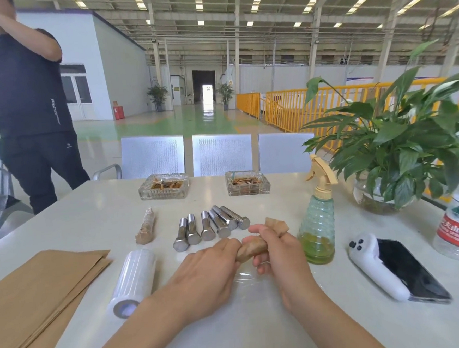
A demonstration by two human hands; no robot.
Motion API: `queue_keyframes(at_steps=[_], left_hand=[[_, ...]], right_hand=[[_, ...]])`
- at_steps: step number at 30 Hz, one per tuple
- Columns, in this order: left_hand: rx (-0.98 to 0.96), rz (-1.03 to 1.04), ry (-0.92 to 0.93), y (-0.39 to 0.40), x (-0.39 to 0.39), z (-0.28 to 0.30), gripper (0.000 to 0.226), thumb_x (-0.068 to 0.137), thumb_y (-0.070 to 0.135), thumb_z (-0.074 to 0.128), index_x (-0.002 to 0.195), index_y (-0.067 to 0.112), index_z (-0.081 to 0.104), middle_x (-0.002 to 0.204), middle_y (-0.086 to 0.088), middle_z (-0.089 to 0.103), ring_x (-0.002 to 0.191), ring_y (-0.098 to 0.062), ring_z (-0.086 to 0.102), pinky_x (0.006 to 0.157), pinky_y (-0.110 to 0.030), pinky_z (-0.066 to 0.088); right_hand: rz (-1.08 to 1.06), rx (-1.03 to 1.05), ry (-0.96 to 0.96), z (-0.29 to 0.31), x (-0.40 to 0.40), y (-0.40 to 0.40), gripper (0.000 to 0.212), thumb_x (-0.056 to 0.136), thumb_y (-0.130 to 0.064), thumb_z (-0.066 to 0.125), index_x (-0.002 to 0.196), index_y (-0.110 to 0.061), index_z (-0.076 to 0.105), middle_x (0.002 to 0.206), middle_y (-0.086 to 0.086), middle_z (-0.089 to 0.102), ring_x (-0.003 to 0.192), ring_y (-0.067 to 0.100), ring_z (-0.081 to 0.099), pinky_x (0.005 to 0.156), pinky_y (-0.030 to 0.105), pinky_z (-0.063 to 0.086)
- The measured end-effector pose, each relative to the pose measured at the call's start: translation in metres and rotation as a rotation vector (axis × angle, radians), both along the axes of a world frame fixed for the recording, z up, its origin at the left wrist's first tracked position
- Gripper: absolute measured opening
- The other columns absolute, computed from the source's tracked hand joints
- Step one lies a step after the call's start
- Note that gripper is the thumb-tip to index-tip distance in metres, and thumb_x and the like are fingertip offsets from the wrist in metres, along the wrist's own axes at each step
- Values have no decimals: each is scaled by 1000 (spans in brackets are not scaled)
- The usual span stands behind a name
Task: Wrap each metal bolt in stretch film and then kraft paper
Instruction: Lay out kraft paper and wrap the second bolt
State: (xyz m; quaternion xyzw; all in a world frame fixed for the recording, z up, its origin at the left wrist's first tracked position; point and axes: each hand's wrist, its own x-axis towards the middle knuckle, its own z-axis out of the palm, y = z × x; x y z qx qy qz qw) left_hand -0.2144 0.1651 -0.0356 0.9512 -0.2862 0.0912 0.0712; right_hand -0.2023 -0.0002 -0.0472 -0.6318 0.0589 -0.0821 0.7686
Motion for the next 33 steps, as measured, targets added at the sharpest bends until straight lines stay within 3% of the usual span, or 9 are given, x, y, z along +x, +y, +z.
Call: queue_keyframes(at_steps=[4,9,14,17,20,22,24,29,33], left_hand=[[-22,-19,37,0,1,2,11,108,35,33,106,25,37,108,3,51,94,-30,58,78,-45,47],[-85,-64,86,11,7,-2,9,106,34,37,102,26,40,99,6,50,90,-27,56,81,-47,49],[-178,-125,109,14,12,-7,7,103,32,39,100,27,42,99,7,54,90,-25,57,81,-47,50],[-182,-129,107,17,14,-10,8,101,33,37,97,28,41,96,7,53,88,-24,55,80,-47,49],[-184,-131,87,18,15,-14,8,103,34,38,96,31,40,93,10,51,85,-20,53,80,-46,49],[-204,-141,71,18,15,-14,7,105,34,38,100,31,42,95,12,51,86,-18,53,80,-45,49],[-224,-149,47,17,15,-11,8,105,35,38,105,30,44,97,13,51,87,-16,53,79,-44,48],[-205,-159,-40,18,13,-5,8,106,34,37,110,31,44,98,15,49,88,-14,52,77,-42,48],[-204,-151,-51,18,13,-5,8,106,33,38,109,30,44,99,13,49,88,-15,52,76,-43,48]], right_hand=[[-129,-518,-210,-10,1,-5,24,106,-33,47,97,-28,69,72,3,76,56,19,62,67,36,55],[-103,-1005,-344,-17,6,-23,38,102,-51,33,118,-34,63,112,-16,73,100,6,65,87,27,46],[113,-981,-415,-16,-1,-24,45,94,-71,33,137,-61,42,106,-25,60,100,-4,59,89,13,41],[174,-913,-368,-12,-5,-25,74,87,-89,20,141,-51,52,118,-26,60,83,-10,55,97,24,44],[184,-854,-309,-4,-10,-21,60,100,-70,23,132,-40,65,117,-18,70,71,0,61,86,32,51],[198,-590,-213,2,-8,-17,45,109,-49,30,124,-35,70,94,1,78,61,23,66,66,38,55],[260,-310,-115,10,-7,-16,38,111,-37,36,122,-30,72,100,6,79,58,23,62,54,35,54],[301,-117,-164,13,-5,-22,36,106,-19,51,132,-42,63,121,-9,75,54,20,55,57,30,54],[275,-122,-151,11,-6,-17,29,108,-22,49,111,-30,76,118,-3,76,53,21,57,55,31,54]])
